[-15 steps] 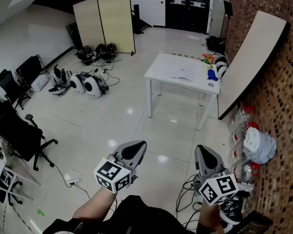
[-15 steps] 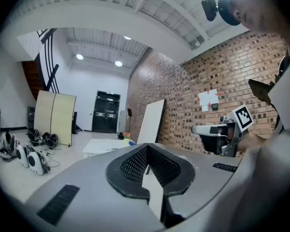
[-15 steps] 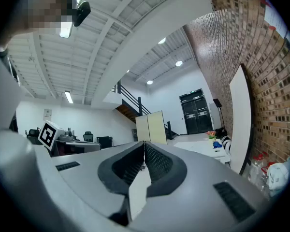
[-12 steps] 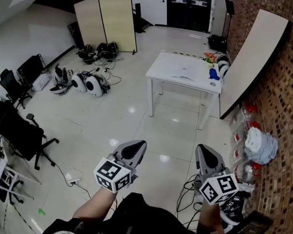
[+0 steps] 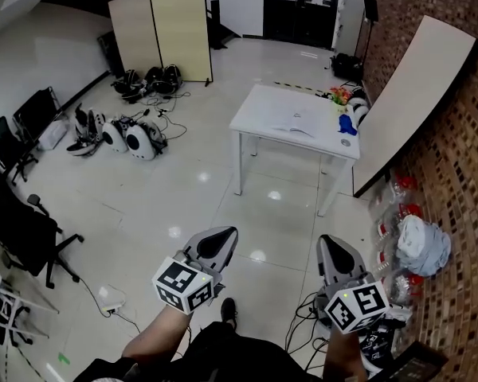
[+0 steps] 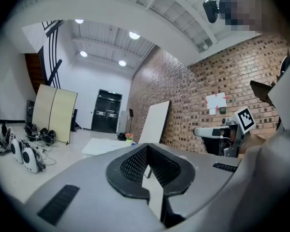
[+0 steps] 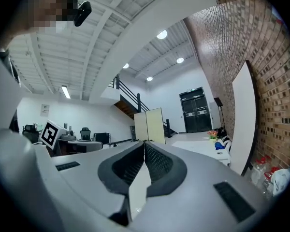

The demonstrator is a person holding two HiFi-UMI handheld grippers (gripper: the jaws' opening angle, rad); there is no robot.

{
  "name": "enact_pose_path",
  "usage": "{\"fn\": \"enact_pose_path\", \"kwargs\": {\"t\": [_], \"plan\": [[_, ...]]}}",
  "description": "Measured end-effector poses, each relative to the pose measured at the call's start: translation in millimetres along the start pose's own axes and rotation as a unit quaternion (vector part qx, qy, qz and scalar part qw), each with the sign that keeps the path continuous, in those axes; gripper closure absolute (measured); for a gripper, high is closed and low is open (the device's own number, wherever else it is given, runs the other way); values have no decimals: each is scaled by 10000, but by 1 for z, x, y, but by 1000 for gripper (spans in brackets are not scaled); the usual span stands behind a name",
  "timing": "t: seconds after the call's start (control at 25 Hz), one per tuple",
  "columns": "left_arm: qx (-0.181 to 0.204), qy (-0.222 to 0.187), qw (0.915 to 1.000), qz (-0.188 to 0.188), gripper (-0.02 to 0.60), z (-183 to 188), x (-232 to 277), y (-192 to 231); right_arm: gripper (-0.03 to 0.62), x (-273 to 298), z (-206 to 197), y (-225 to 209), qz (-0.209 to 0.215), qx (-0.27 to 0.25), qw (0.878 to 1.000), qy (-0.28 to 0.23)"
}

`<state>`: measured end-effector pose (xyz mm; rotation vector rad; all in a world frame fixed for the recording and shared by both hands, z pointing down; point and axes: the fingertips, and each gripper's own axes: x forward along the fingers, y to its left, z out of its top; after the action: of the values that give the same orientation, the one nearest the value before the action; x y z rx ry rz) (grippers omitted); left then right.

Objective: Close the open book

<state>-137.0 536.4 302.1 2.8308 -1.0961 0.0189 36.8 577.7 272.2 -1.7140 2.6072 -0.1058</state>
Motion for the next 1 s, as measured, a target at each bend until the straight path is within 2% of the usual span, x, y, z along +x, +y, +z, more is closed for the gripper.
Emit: {"fn": "enact_pose_path", "kwargs": {"t": [0.52, 1.0], "plan": [[-152, -63, 9994, -319, 581, 21, 77, 160, 592, 175, 16, -17, -257, -150, 9994, 171], [-324, 47, 9990, -300, 581, 10, 148, 236, 592, 280, -4, -48, -75, -143, 9987, 478]]}}
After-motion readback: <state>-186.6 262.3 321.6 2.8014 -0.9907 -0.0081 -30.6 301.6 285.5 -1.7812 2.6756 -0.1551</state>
